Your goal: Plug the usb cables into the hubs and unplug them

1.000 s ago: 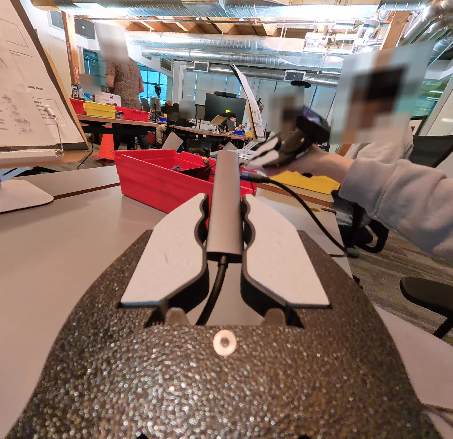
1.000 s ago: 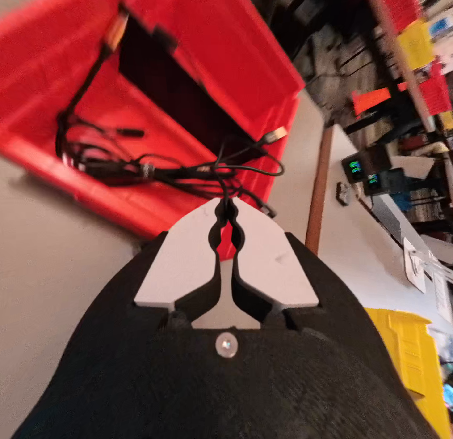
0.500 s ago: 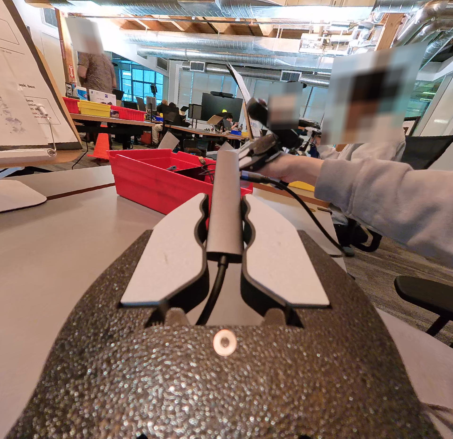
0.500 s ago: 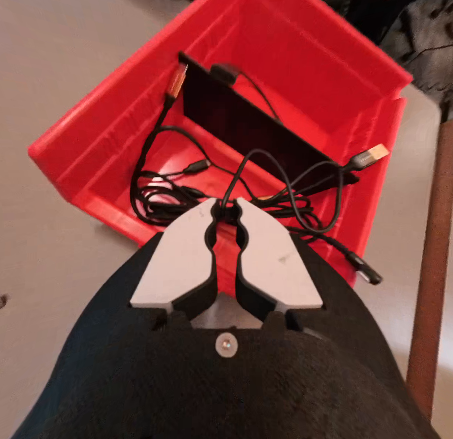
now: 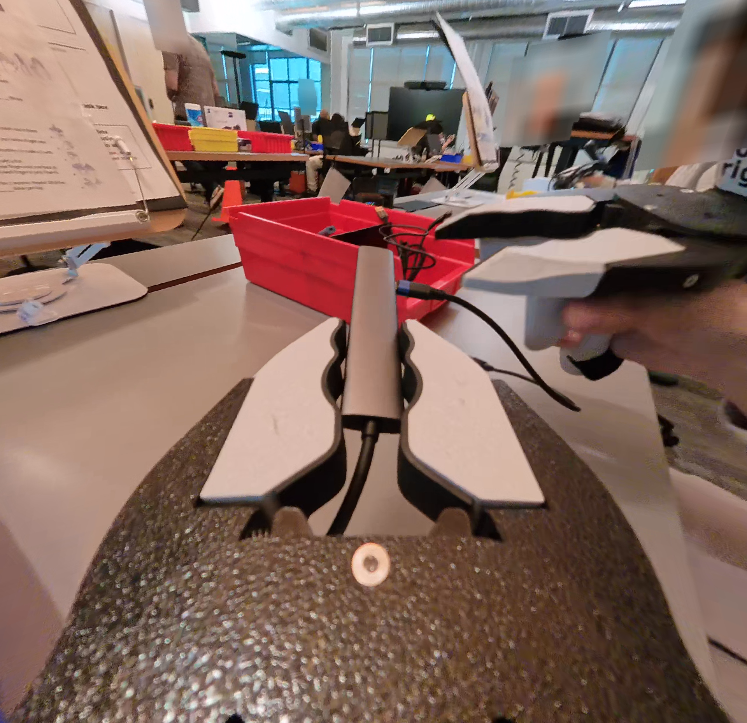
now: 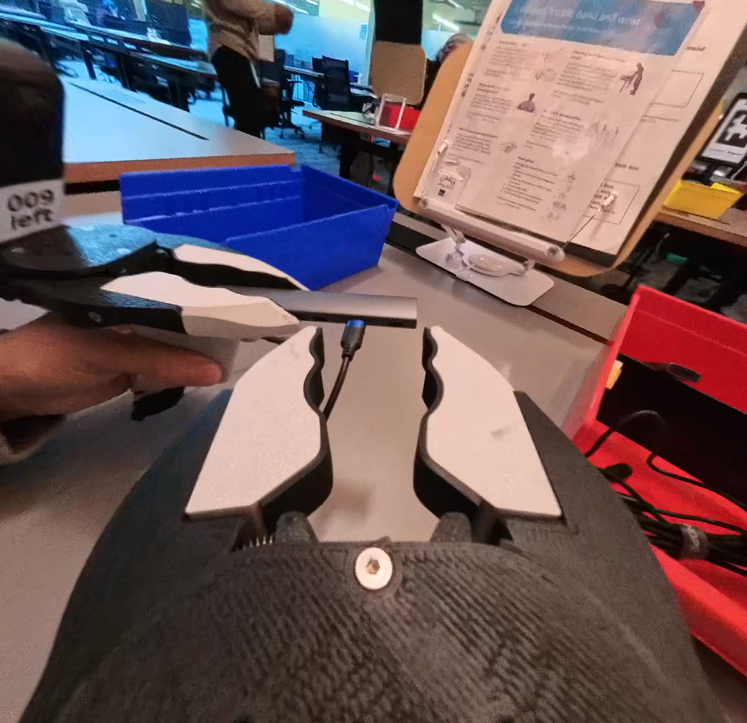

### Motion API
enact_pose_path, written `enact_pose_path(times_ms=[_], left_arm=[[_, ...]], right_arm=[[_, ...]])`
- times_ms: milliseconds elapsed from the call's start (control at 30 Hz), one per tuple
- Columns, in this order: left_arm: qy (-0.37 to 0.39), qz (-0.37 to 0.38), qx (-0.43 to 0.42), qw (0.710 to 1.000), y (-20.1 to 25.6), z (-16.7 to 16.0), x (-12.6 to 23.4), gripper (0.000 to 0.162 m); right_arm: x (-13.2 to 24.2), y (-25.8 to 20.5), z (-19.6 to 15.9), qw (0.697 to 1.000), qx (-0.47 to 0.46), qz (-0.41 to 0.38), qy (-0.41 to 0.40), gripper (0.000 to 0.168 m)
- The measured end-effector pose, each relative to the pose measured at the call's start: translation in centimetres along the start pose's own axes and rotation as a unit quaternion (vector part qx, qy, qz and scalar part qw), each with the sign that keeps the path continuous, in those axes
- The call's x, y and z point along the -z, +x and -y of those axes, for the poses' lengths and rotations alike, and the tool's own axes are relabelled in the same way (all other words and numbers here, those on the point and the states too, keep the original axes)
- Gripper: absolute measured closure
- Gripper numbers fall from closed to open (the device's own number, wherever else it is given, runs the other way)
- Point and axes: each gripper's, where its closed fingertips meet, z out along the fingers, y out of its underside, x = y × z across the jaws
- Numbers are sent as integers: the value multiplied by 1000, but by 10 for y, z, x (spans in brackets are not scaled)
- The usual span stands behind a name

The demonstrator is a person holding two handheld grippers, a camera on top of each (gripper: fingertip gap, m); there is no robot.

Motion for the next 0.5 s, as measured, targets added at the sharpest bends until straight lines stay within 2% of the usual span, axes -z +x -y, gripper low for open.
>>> enact_pose_path(times_ms=[33, 133, 267, 433, 467, 500], left_arm=[[-10, 8, -5, 1000, 0, -2, -1, 138], [-33, 30, -4, 999, -2, -7, -4, 138], [-42, 39, 18, 998, 2, -10, -6, 138], [-54, 37, 33, 997, 8, -18, -11, 138], [-57, 37, 38, 997, 9, -20, -12, 138], [-59, 39, 38, 997, 10, -21, -13, 138]], right_arm=[[-5, 1, -6, 1000, 4, -11, -9, 122], [-10, 0, -9, 999, 11, -29, 12, 141], [-14, -2, -24, 1000, -6, -27, -2, 143], [-15, -3, -27, 999, -19, -31, 15, 168], [-16, -1, -30, 999, -22, -38, 9, 168], [-16, 3, -33, 998, -28, -51, 4, 161]])
